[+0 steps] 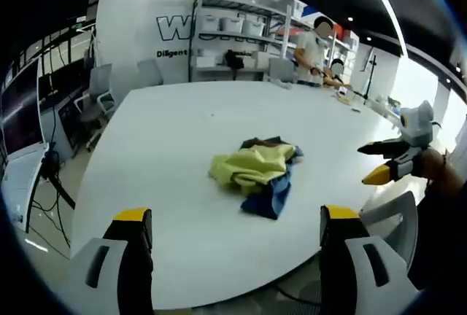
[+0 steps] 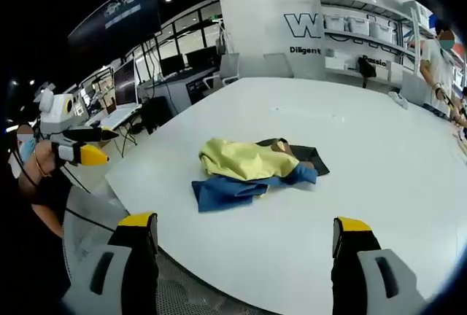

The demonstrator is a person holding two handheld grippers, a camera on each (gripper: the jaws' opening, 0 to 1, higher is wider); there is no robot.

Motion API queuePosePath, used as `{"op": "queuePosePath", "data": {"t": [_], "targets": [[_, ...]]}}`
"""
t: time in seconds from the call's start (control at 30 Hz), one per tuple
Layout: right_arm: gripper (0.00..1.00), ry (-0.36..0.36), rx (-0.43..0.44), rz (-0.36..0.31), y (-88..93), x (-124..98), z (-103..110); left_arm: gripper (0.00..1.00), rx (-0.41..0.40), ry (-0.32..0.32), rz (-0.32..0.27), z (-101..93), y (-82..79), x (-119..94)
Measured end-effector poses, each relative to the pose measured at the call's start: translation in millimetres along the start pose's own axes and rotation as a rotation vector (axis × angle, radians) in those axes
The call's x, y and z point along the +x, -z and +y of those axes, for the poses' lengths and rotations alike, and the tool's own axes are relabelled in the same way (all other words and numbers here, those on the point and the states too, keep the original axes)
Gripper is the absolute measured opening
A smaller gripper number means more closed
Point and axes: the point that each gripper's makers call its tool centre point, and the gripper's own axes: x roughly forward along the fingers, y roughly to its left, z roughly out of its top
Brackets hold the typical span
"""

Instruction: Fold the garment on the visible template until the final outline fits inside the template.

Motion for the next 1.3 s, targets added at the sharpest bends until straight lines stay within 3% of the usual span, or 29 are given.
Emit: {"op": "queuePosePath", "data": {"t": [1.3], "targets": [[0.99, -0.005, -0.016, -0.003, -2.1, 3.5, 0.9, 0.89, -0.025, -0.01, 0.0, 5.4, 4.0, 0.3]]}}
